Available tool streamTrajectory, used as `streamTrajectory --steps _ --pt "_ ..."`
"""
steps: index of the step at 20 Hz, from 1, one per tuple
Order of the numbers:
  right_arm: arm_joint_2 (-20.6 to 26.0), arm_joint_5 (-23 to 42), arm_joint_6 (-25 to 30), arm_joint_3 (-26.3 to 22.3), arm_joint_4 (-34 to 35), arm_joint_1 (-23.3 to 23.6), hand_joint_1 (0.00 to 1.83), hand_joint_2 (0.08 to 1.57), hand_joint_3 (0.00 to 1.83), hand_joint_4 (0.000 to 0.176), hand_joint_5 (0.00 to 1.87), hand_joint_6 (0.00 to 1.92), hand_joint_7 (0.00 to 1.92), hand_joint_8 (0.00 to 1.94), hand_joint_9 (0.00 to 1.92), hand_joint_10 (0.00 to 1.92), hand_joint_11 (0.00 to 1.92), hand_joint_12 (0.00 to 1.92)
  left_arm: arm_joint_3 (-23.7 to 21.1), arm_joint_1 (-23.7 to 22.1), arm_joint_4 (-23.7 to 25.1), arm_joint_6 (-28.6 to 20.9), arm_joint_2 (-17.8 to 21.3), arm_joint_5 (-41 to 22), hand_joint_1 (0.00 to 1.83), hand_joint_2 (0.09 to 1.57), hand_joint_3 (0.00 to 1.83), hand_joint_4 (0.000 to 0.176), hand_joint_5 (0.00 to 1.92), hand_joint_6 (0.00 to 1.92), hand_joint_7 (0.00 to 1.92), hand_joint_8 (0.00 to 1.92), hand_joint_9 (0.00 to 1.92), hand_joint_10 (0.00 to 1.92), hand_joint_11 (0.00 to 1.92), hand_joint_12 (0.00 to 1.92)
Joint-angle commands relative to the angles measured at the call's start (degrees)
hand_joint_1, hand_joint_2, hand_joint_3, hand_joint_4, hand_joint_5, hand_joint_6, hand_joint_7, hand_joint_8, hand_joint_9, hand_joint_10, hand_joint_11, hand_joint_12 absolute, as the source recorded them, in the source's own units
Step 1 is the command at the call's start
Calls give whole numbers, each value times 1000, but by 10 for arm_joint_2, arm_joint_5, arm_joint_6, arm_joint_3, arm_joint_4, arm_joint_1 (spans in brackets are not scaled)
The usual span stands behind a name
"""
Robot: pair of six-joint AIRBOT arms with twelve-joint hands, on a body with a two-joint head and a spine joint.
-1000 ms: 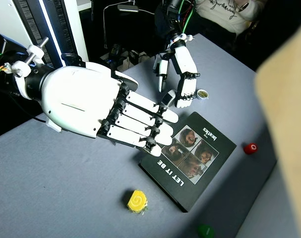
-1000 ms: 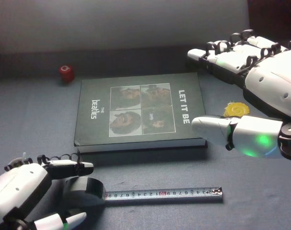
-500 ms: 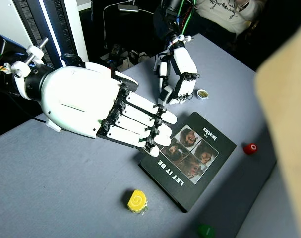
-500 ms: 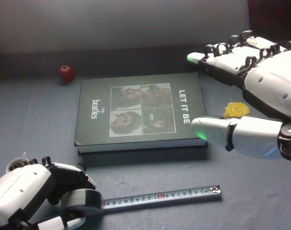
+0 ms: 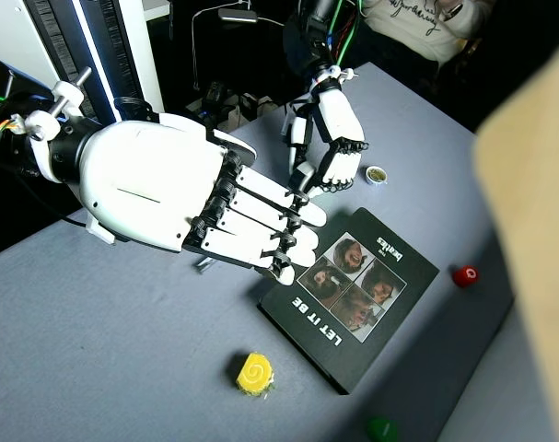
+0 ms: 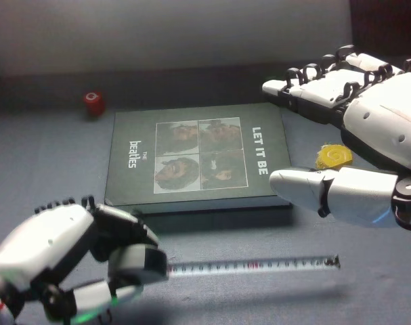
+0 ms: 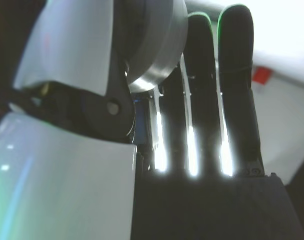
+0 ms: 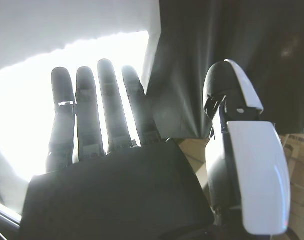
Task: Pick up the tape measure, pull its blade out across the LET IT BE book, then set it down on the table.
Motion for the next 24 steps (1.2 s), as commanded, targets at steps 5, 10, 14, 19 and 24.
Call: streamTrajectory --steps 5,10,14,19,24 --pt "12 -23 -12 1 4 56 235 1166 0 0 229 6 310 1 229 7 0 963 -14 -48 4 -7 47 -25 1375 1112 0 0 1023 693 1006 984 840 1333 779 1091" --pt "-4 -146 -63 38 74 139 525 1142 0 0 290 14 381 12 315 23 0 1048 9 -74 10 -44 72 5 1376 1111 0 0 1017 692 1003 980 852 1331 803 1051" --pt "-53 -167 -239 98 248 189 751 1140 0 0 403 23 459 11 421 33 10 1237 31 -120 8 -44 76 43 1376 1111 0 0 1017 695 1004 978 852 1332 801 1048" --pt "-82 -84 -324 101 353 184 895 1123 0 0 617 29 671 18 638 50 207 1235 60 -159 11 -44 74 75 1376 1111 0 0 1014 700 1010 973 851 1328 809 1048" --pt "-80 -134 -377 98 422 205 979 1149 4 0 766 50 838 36 841 111 420 1249 87 -196 33 -44 79 125 1377 1107 0 0 1038 679 1008 969 852 1320 815 1042"
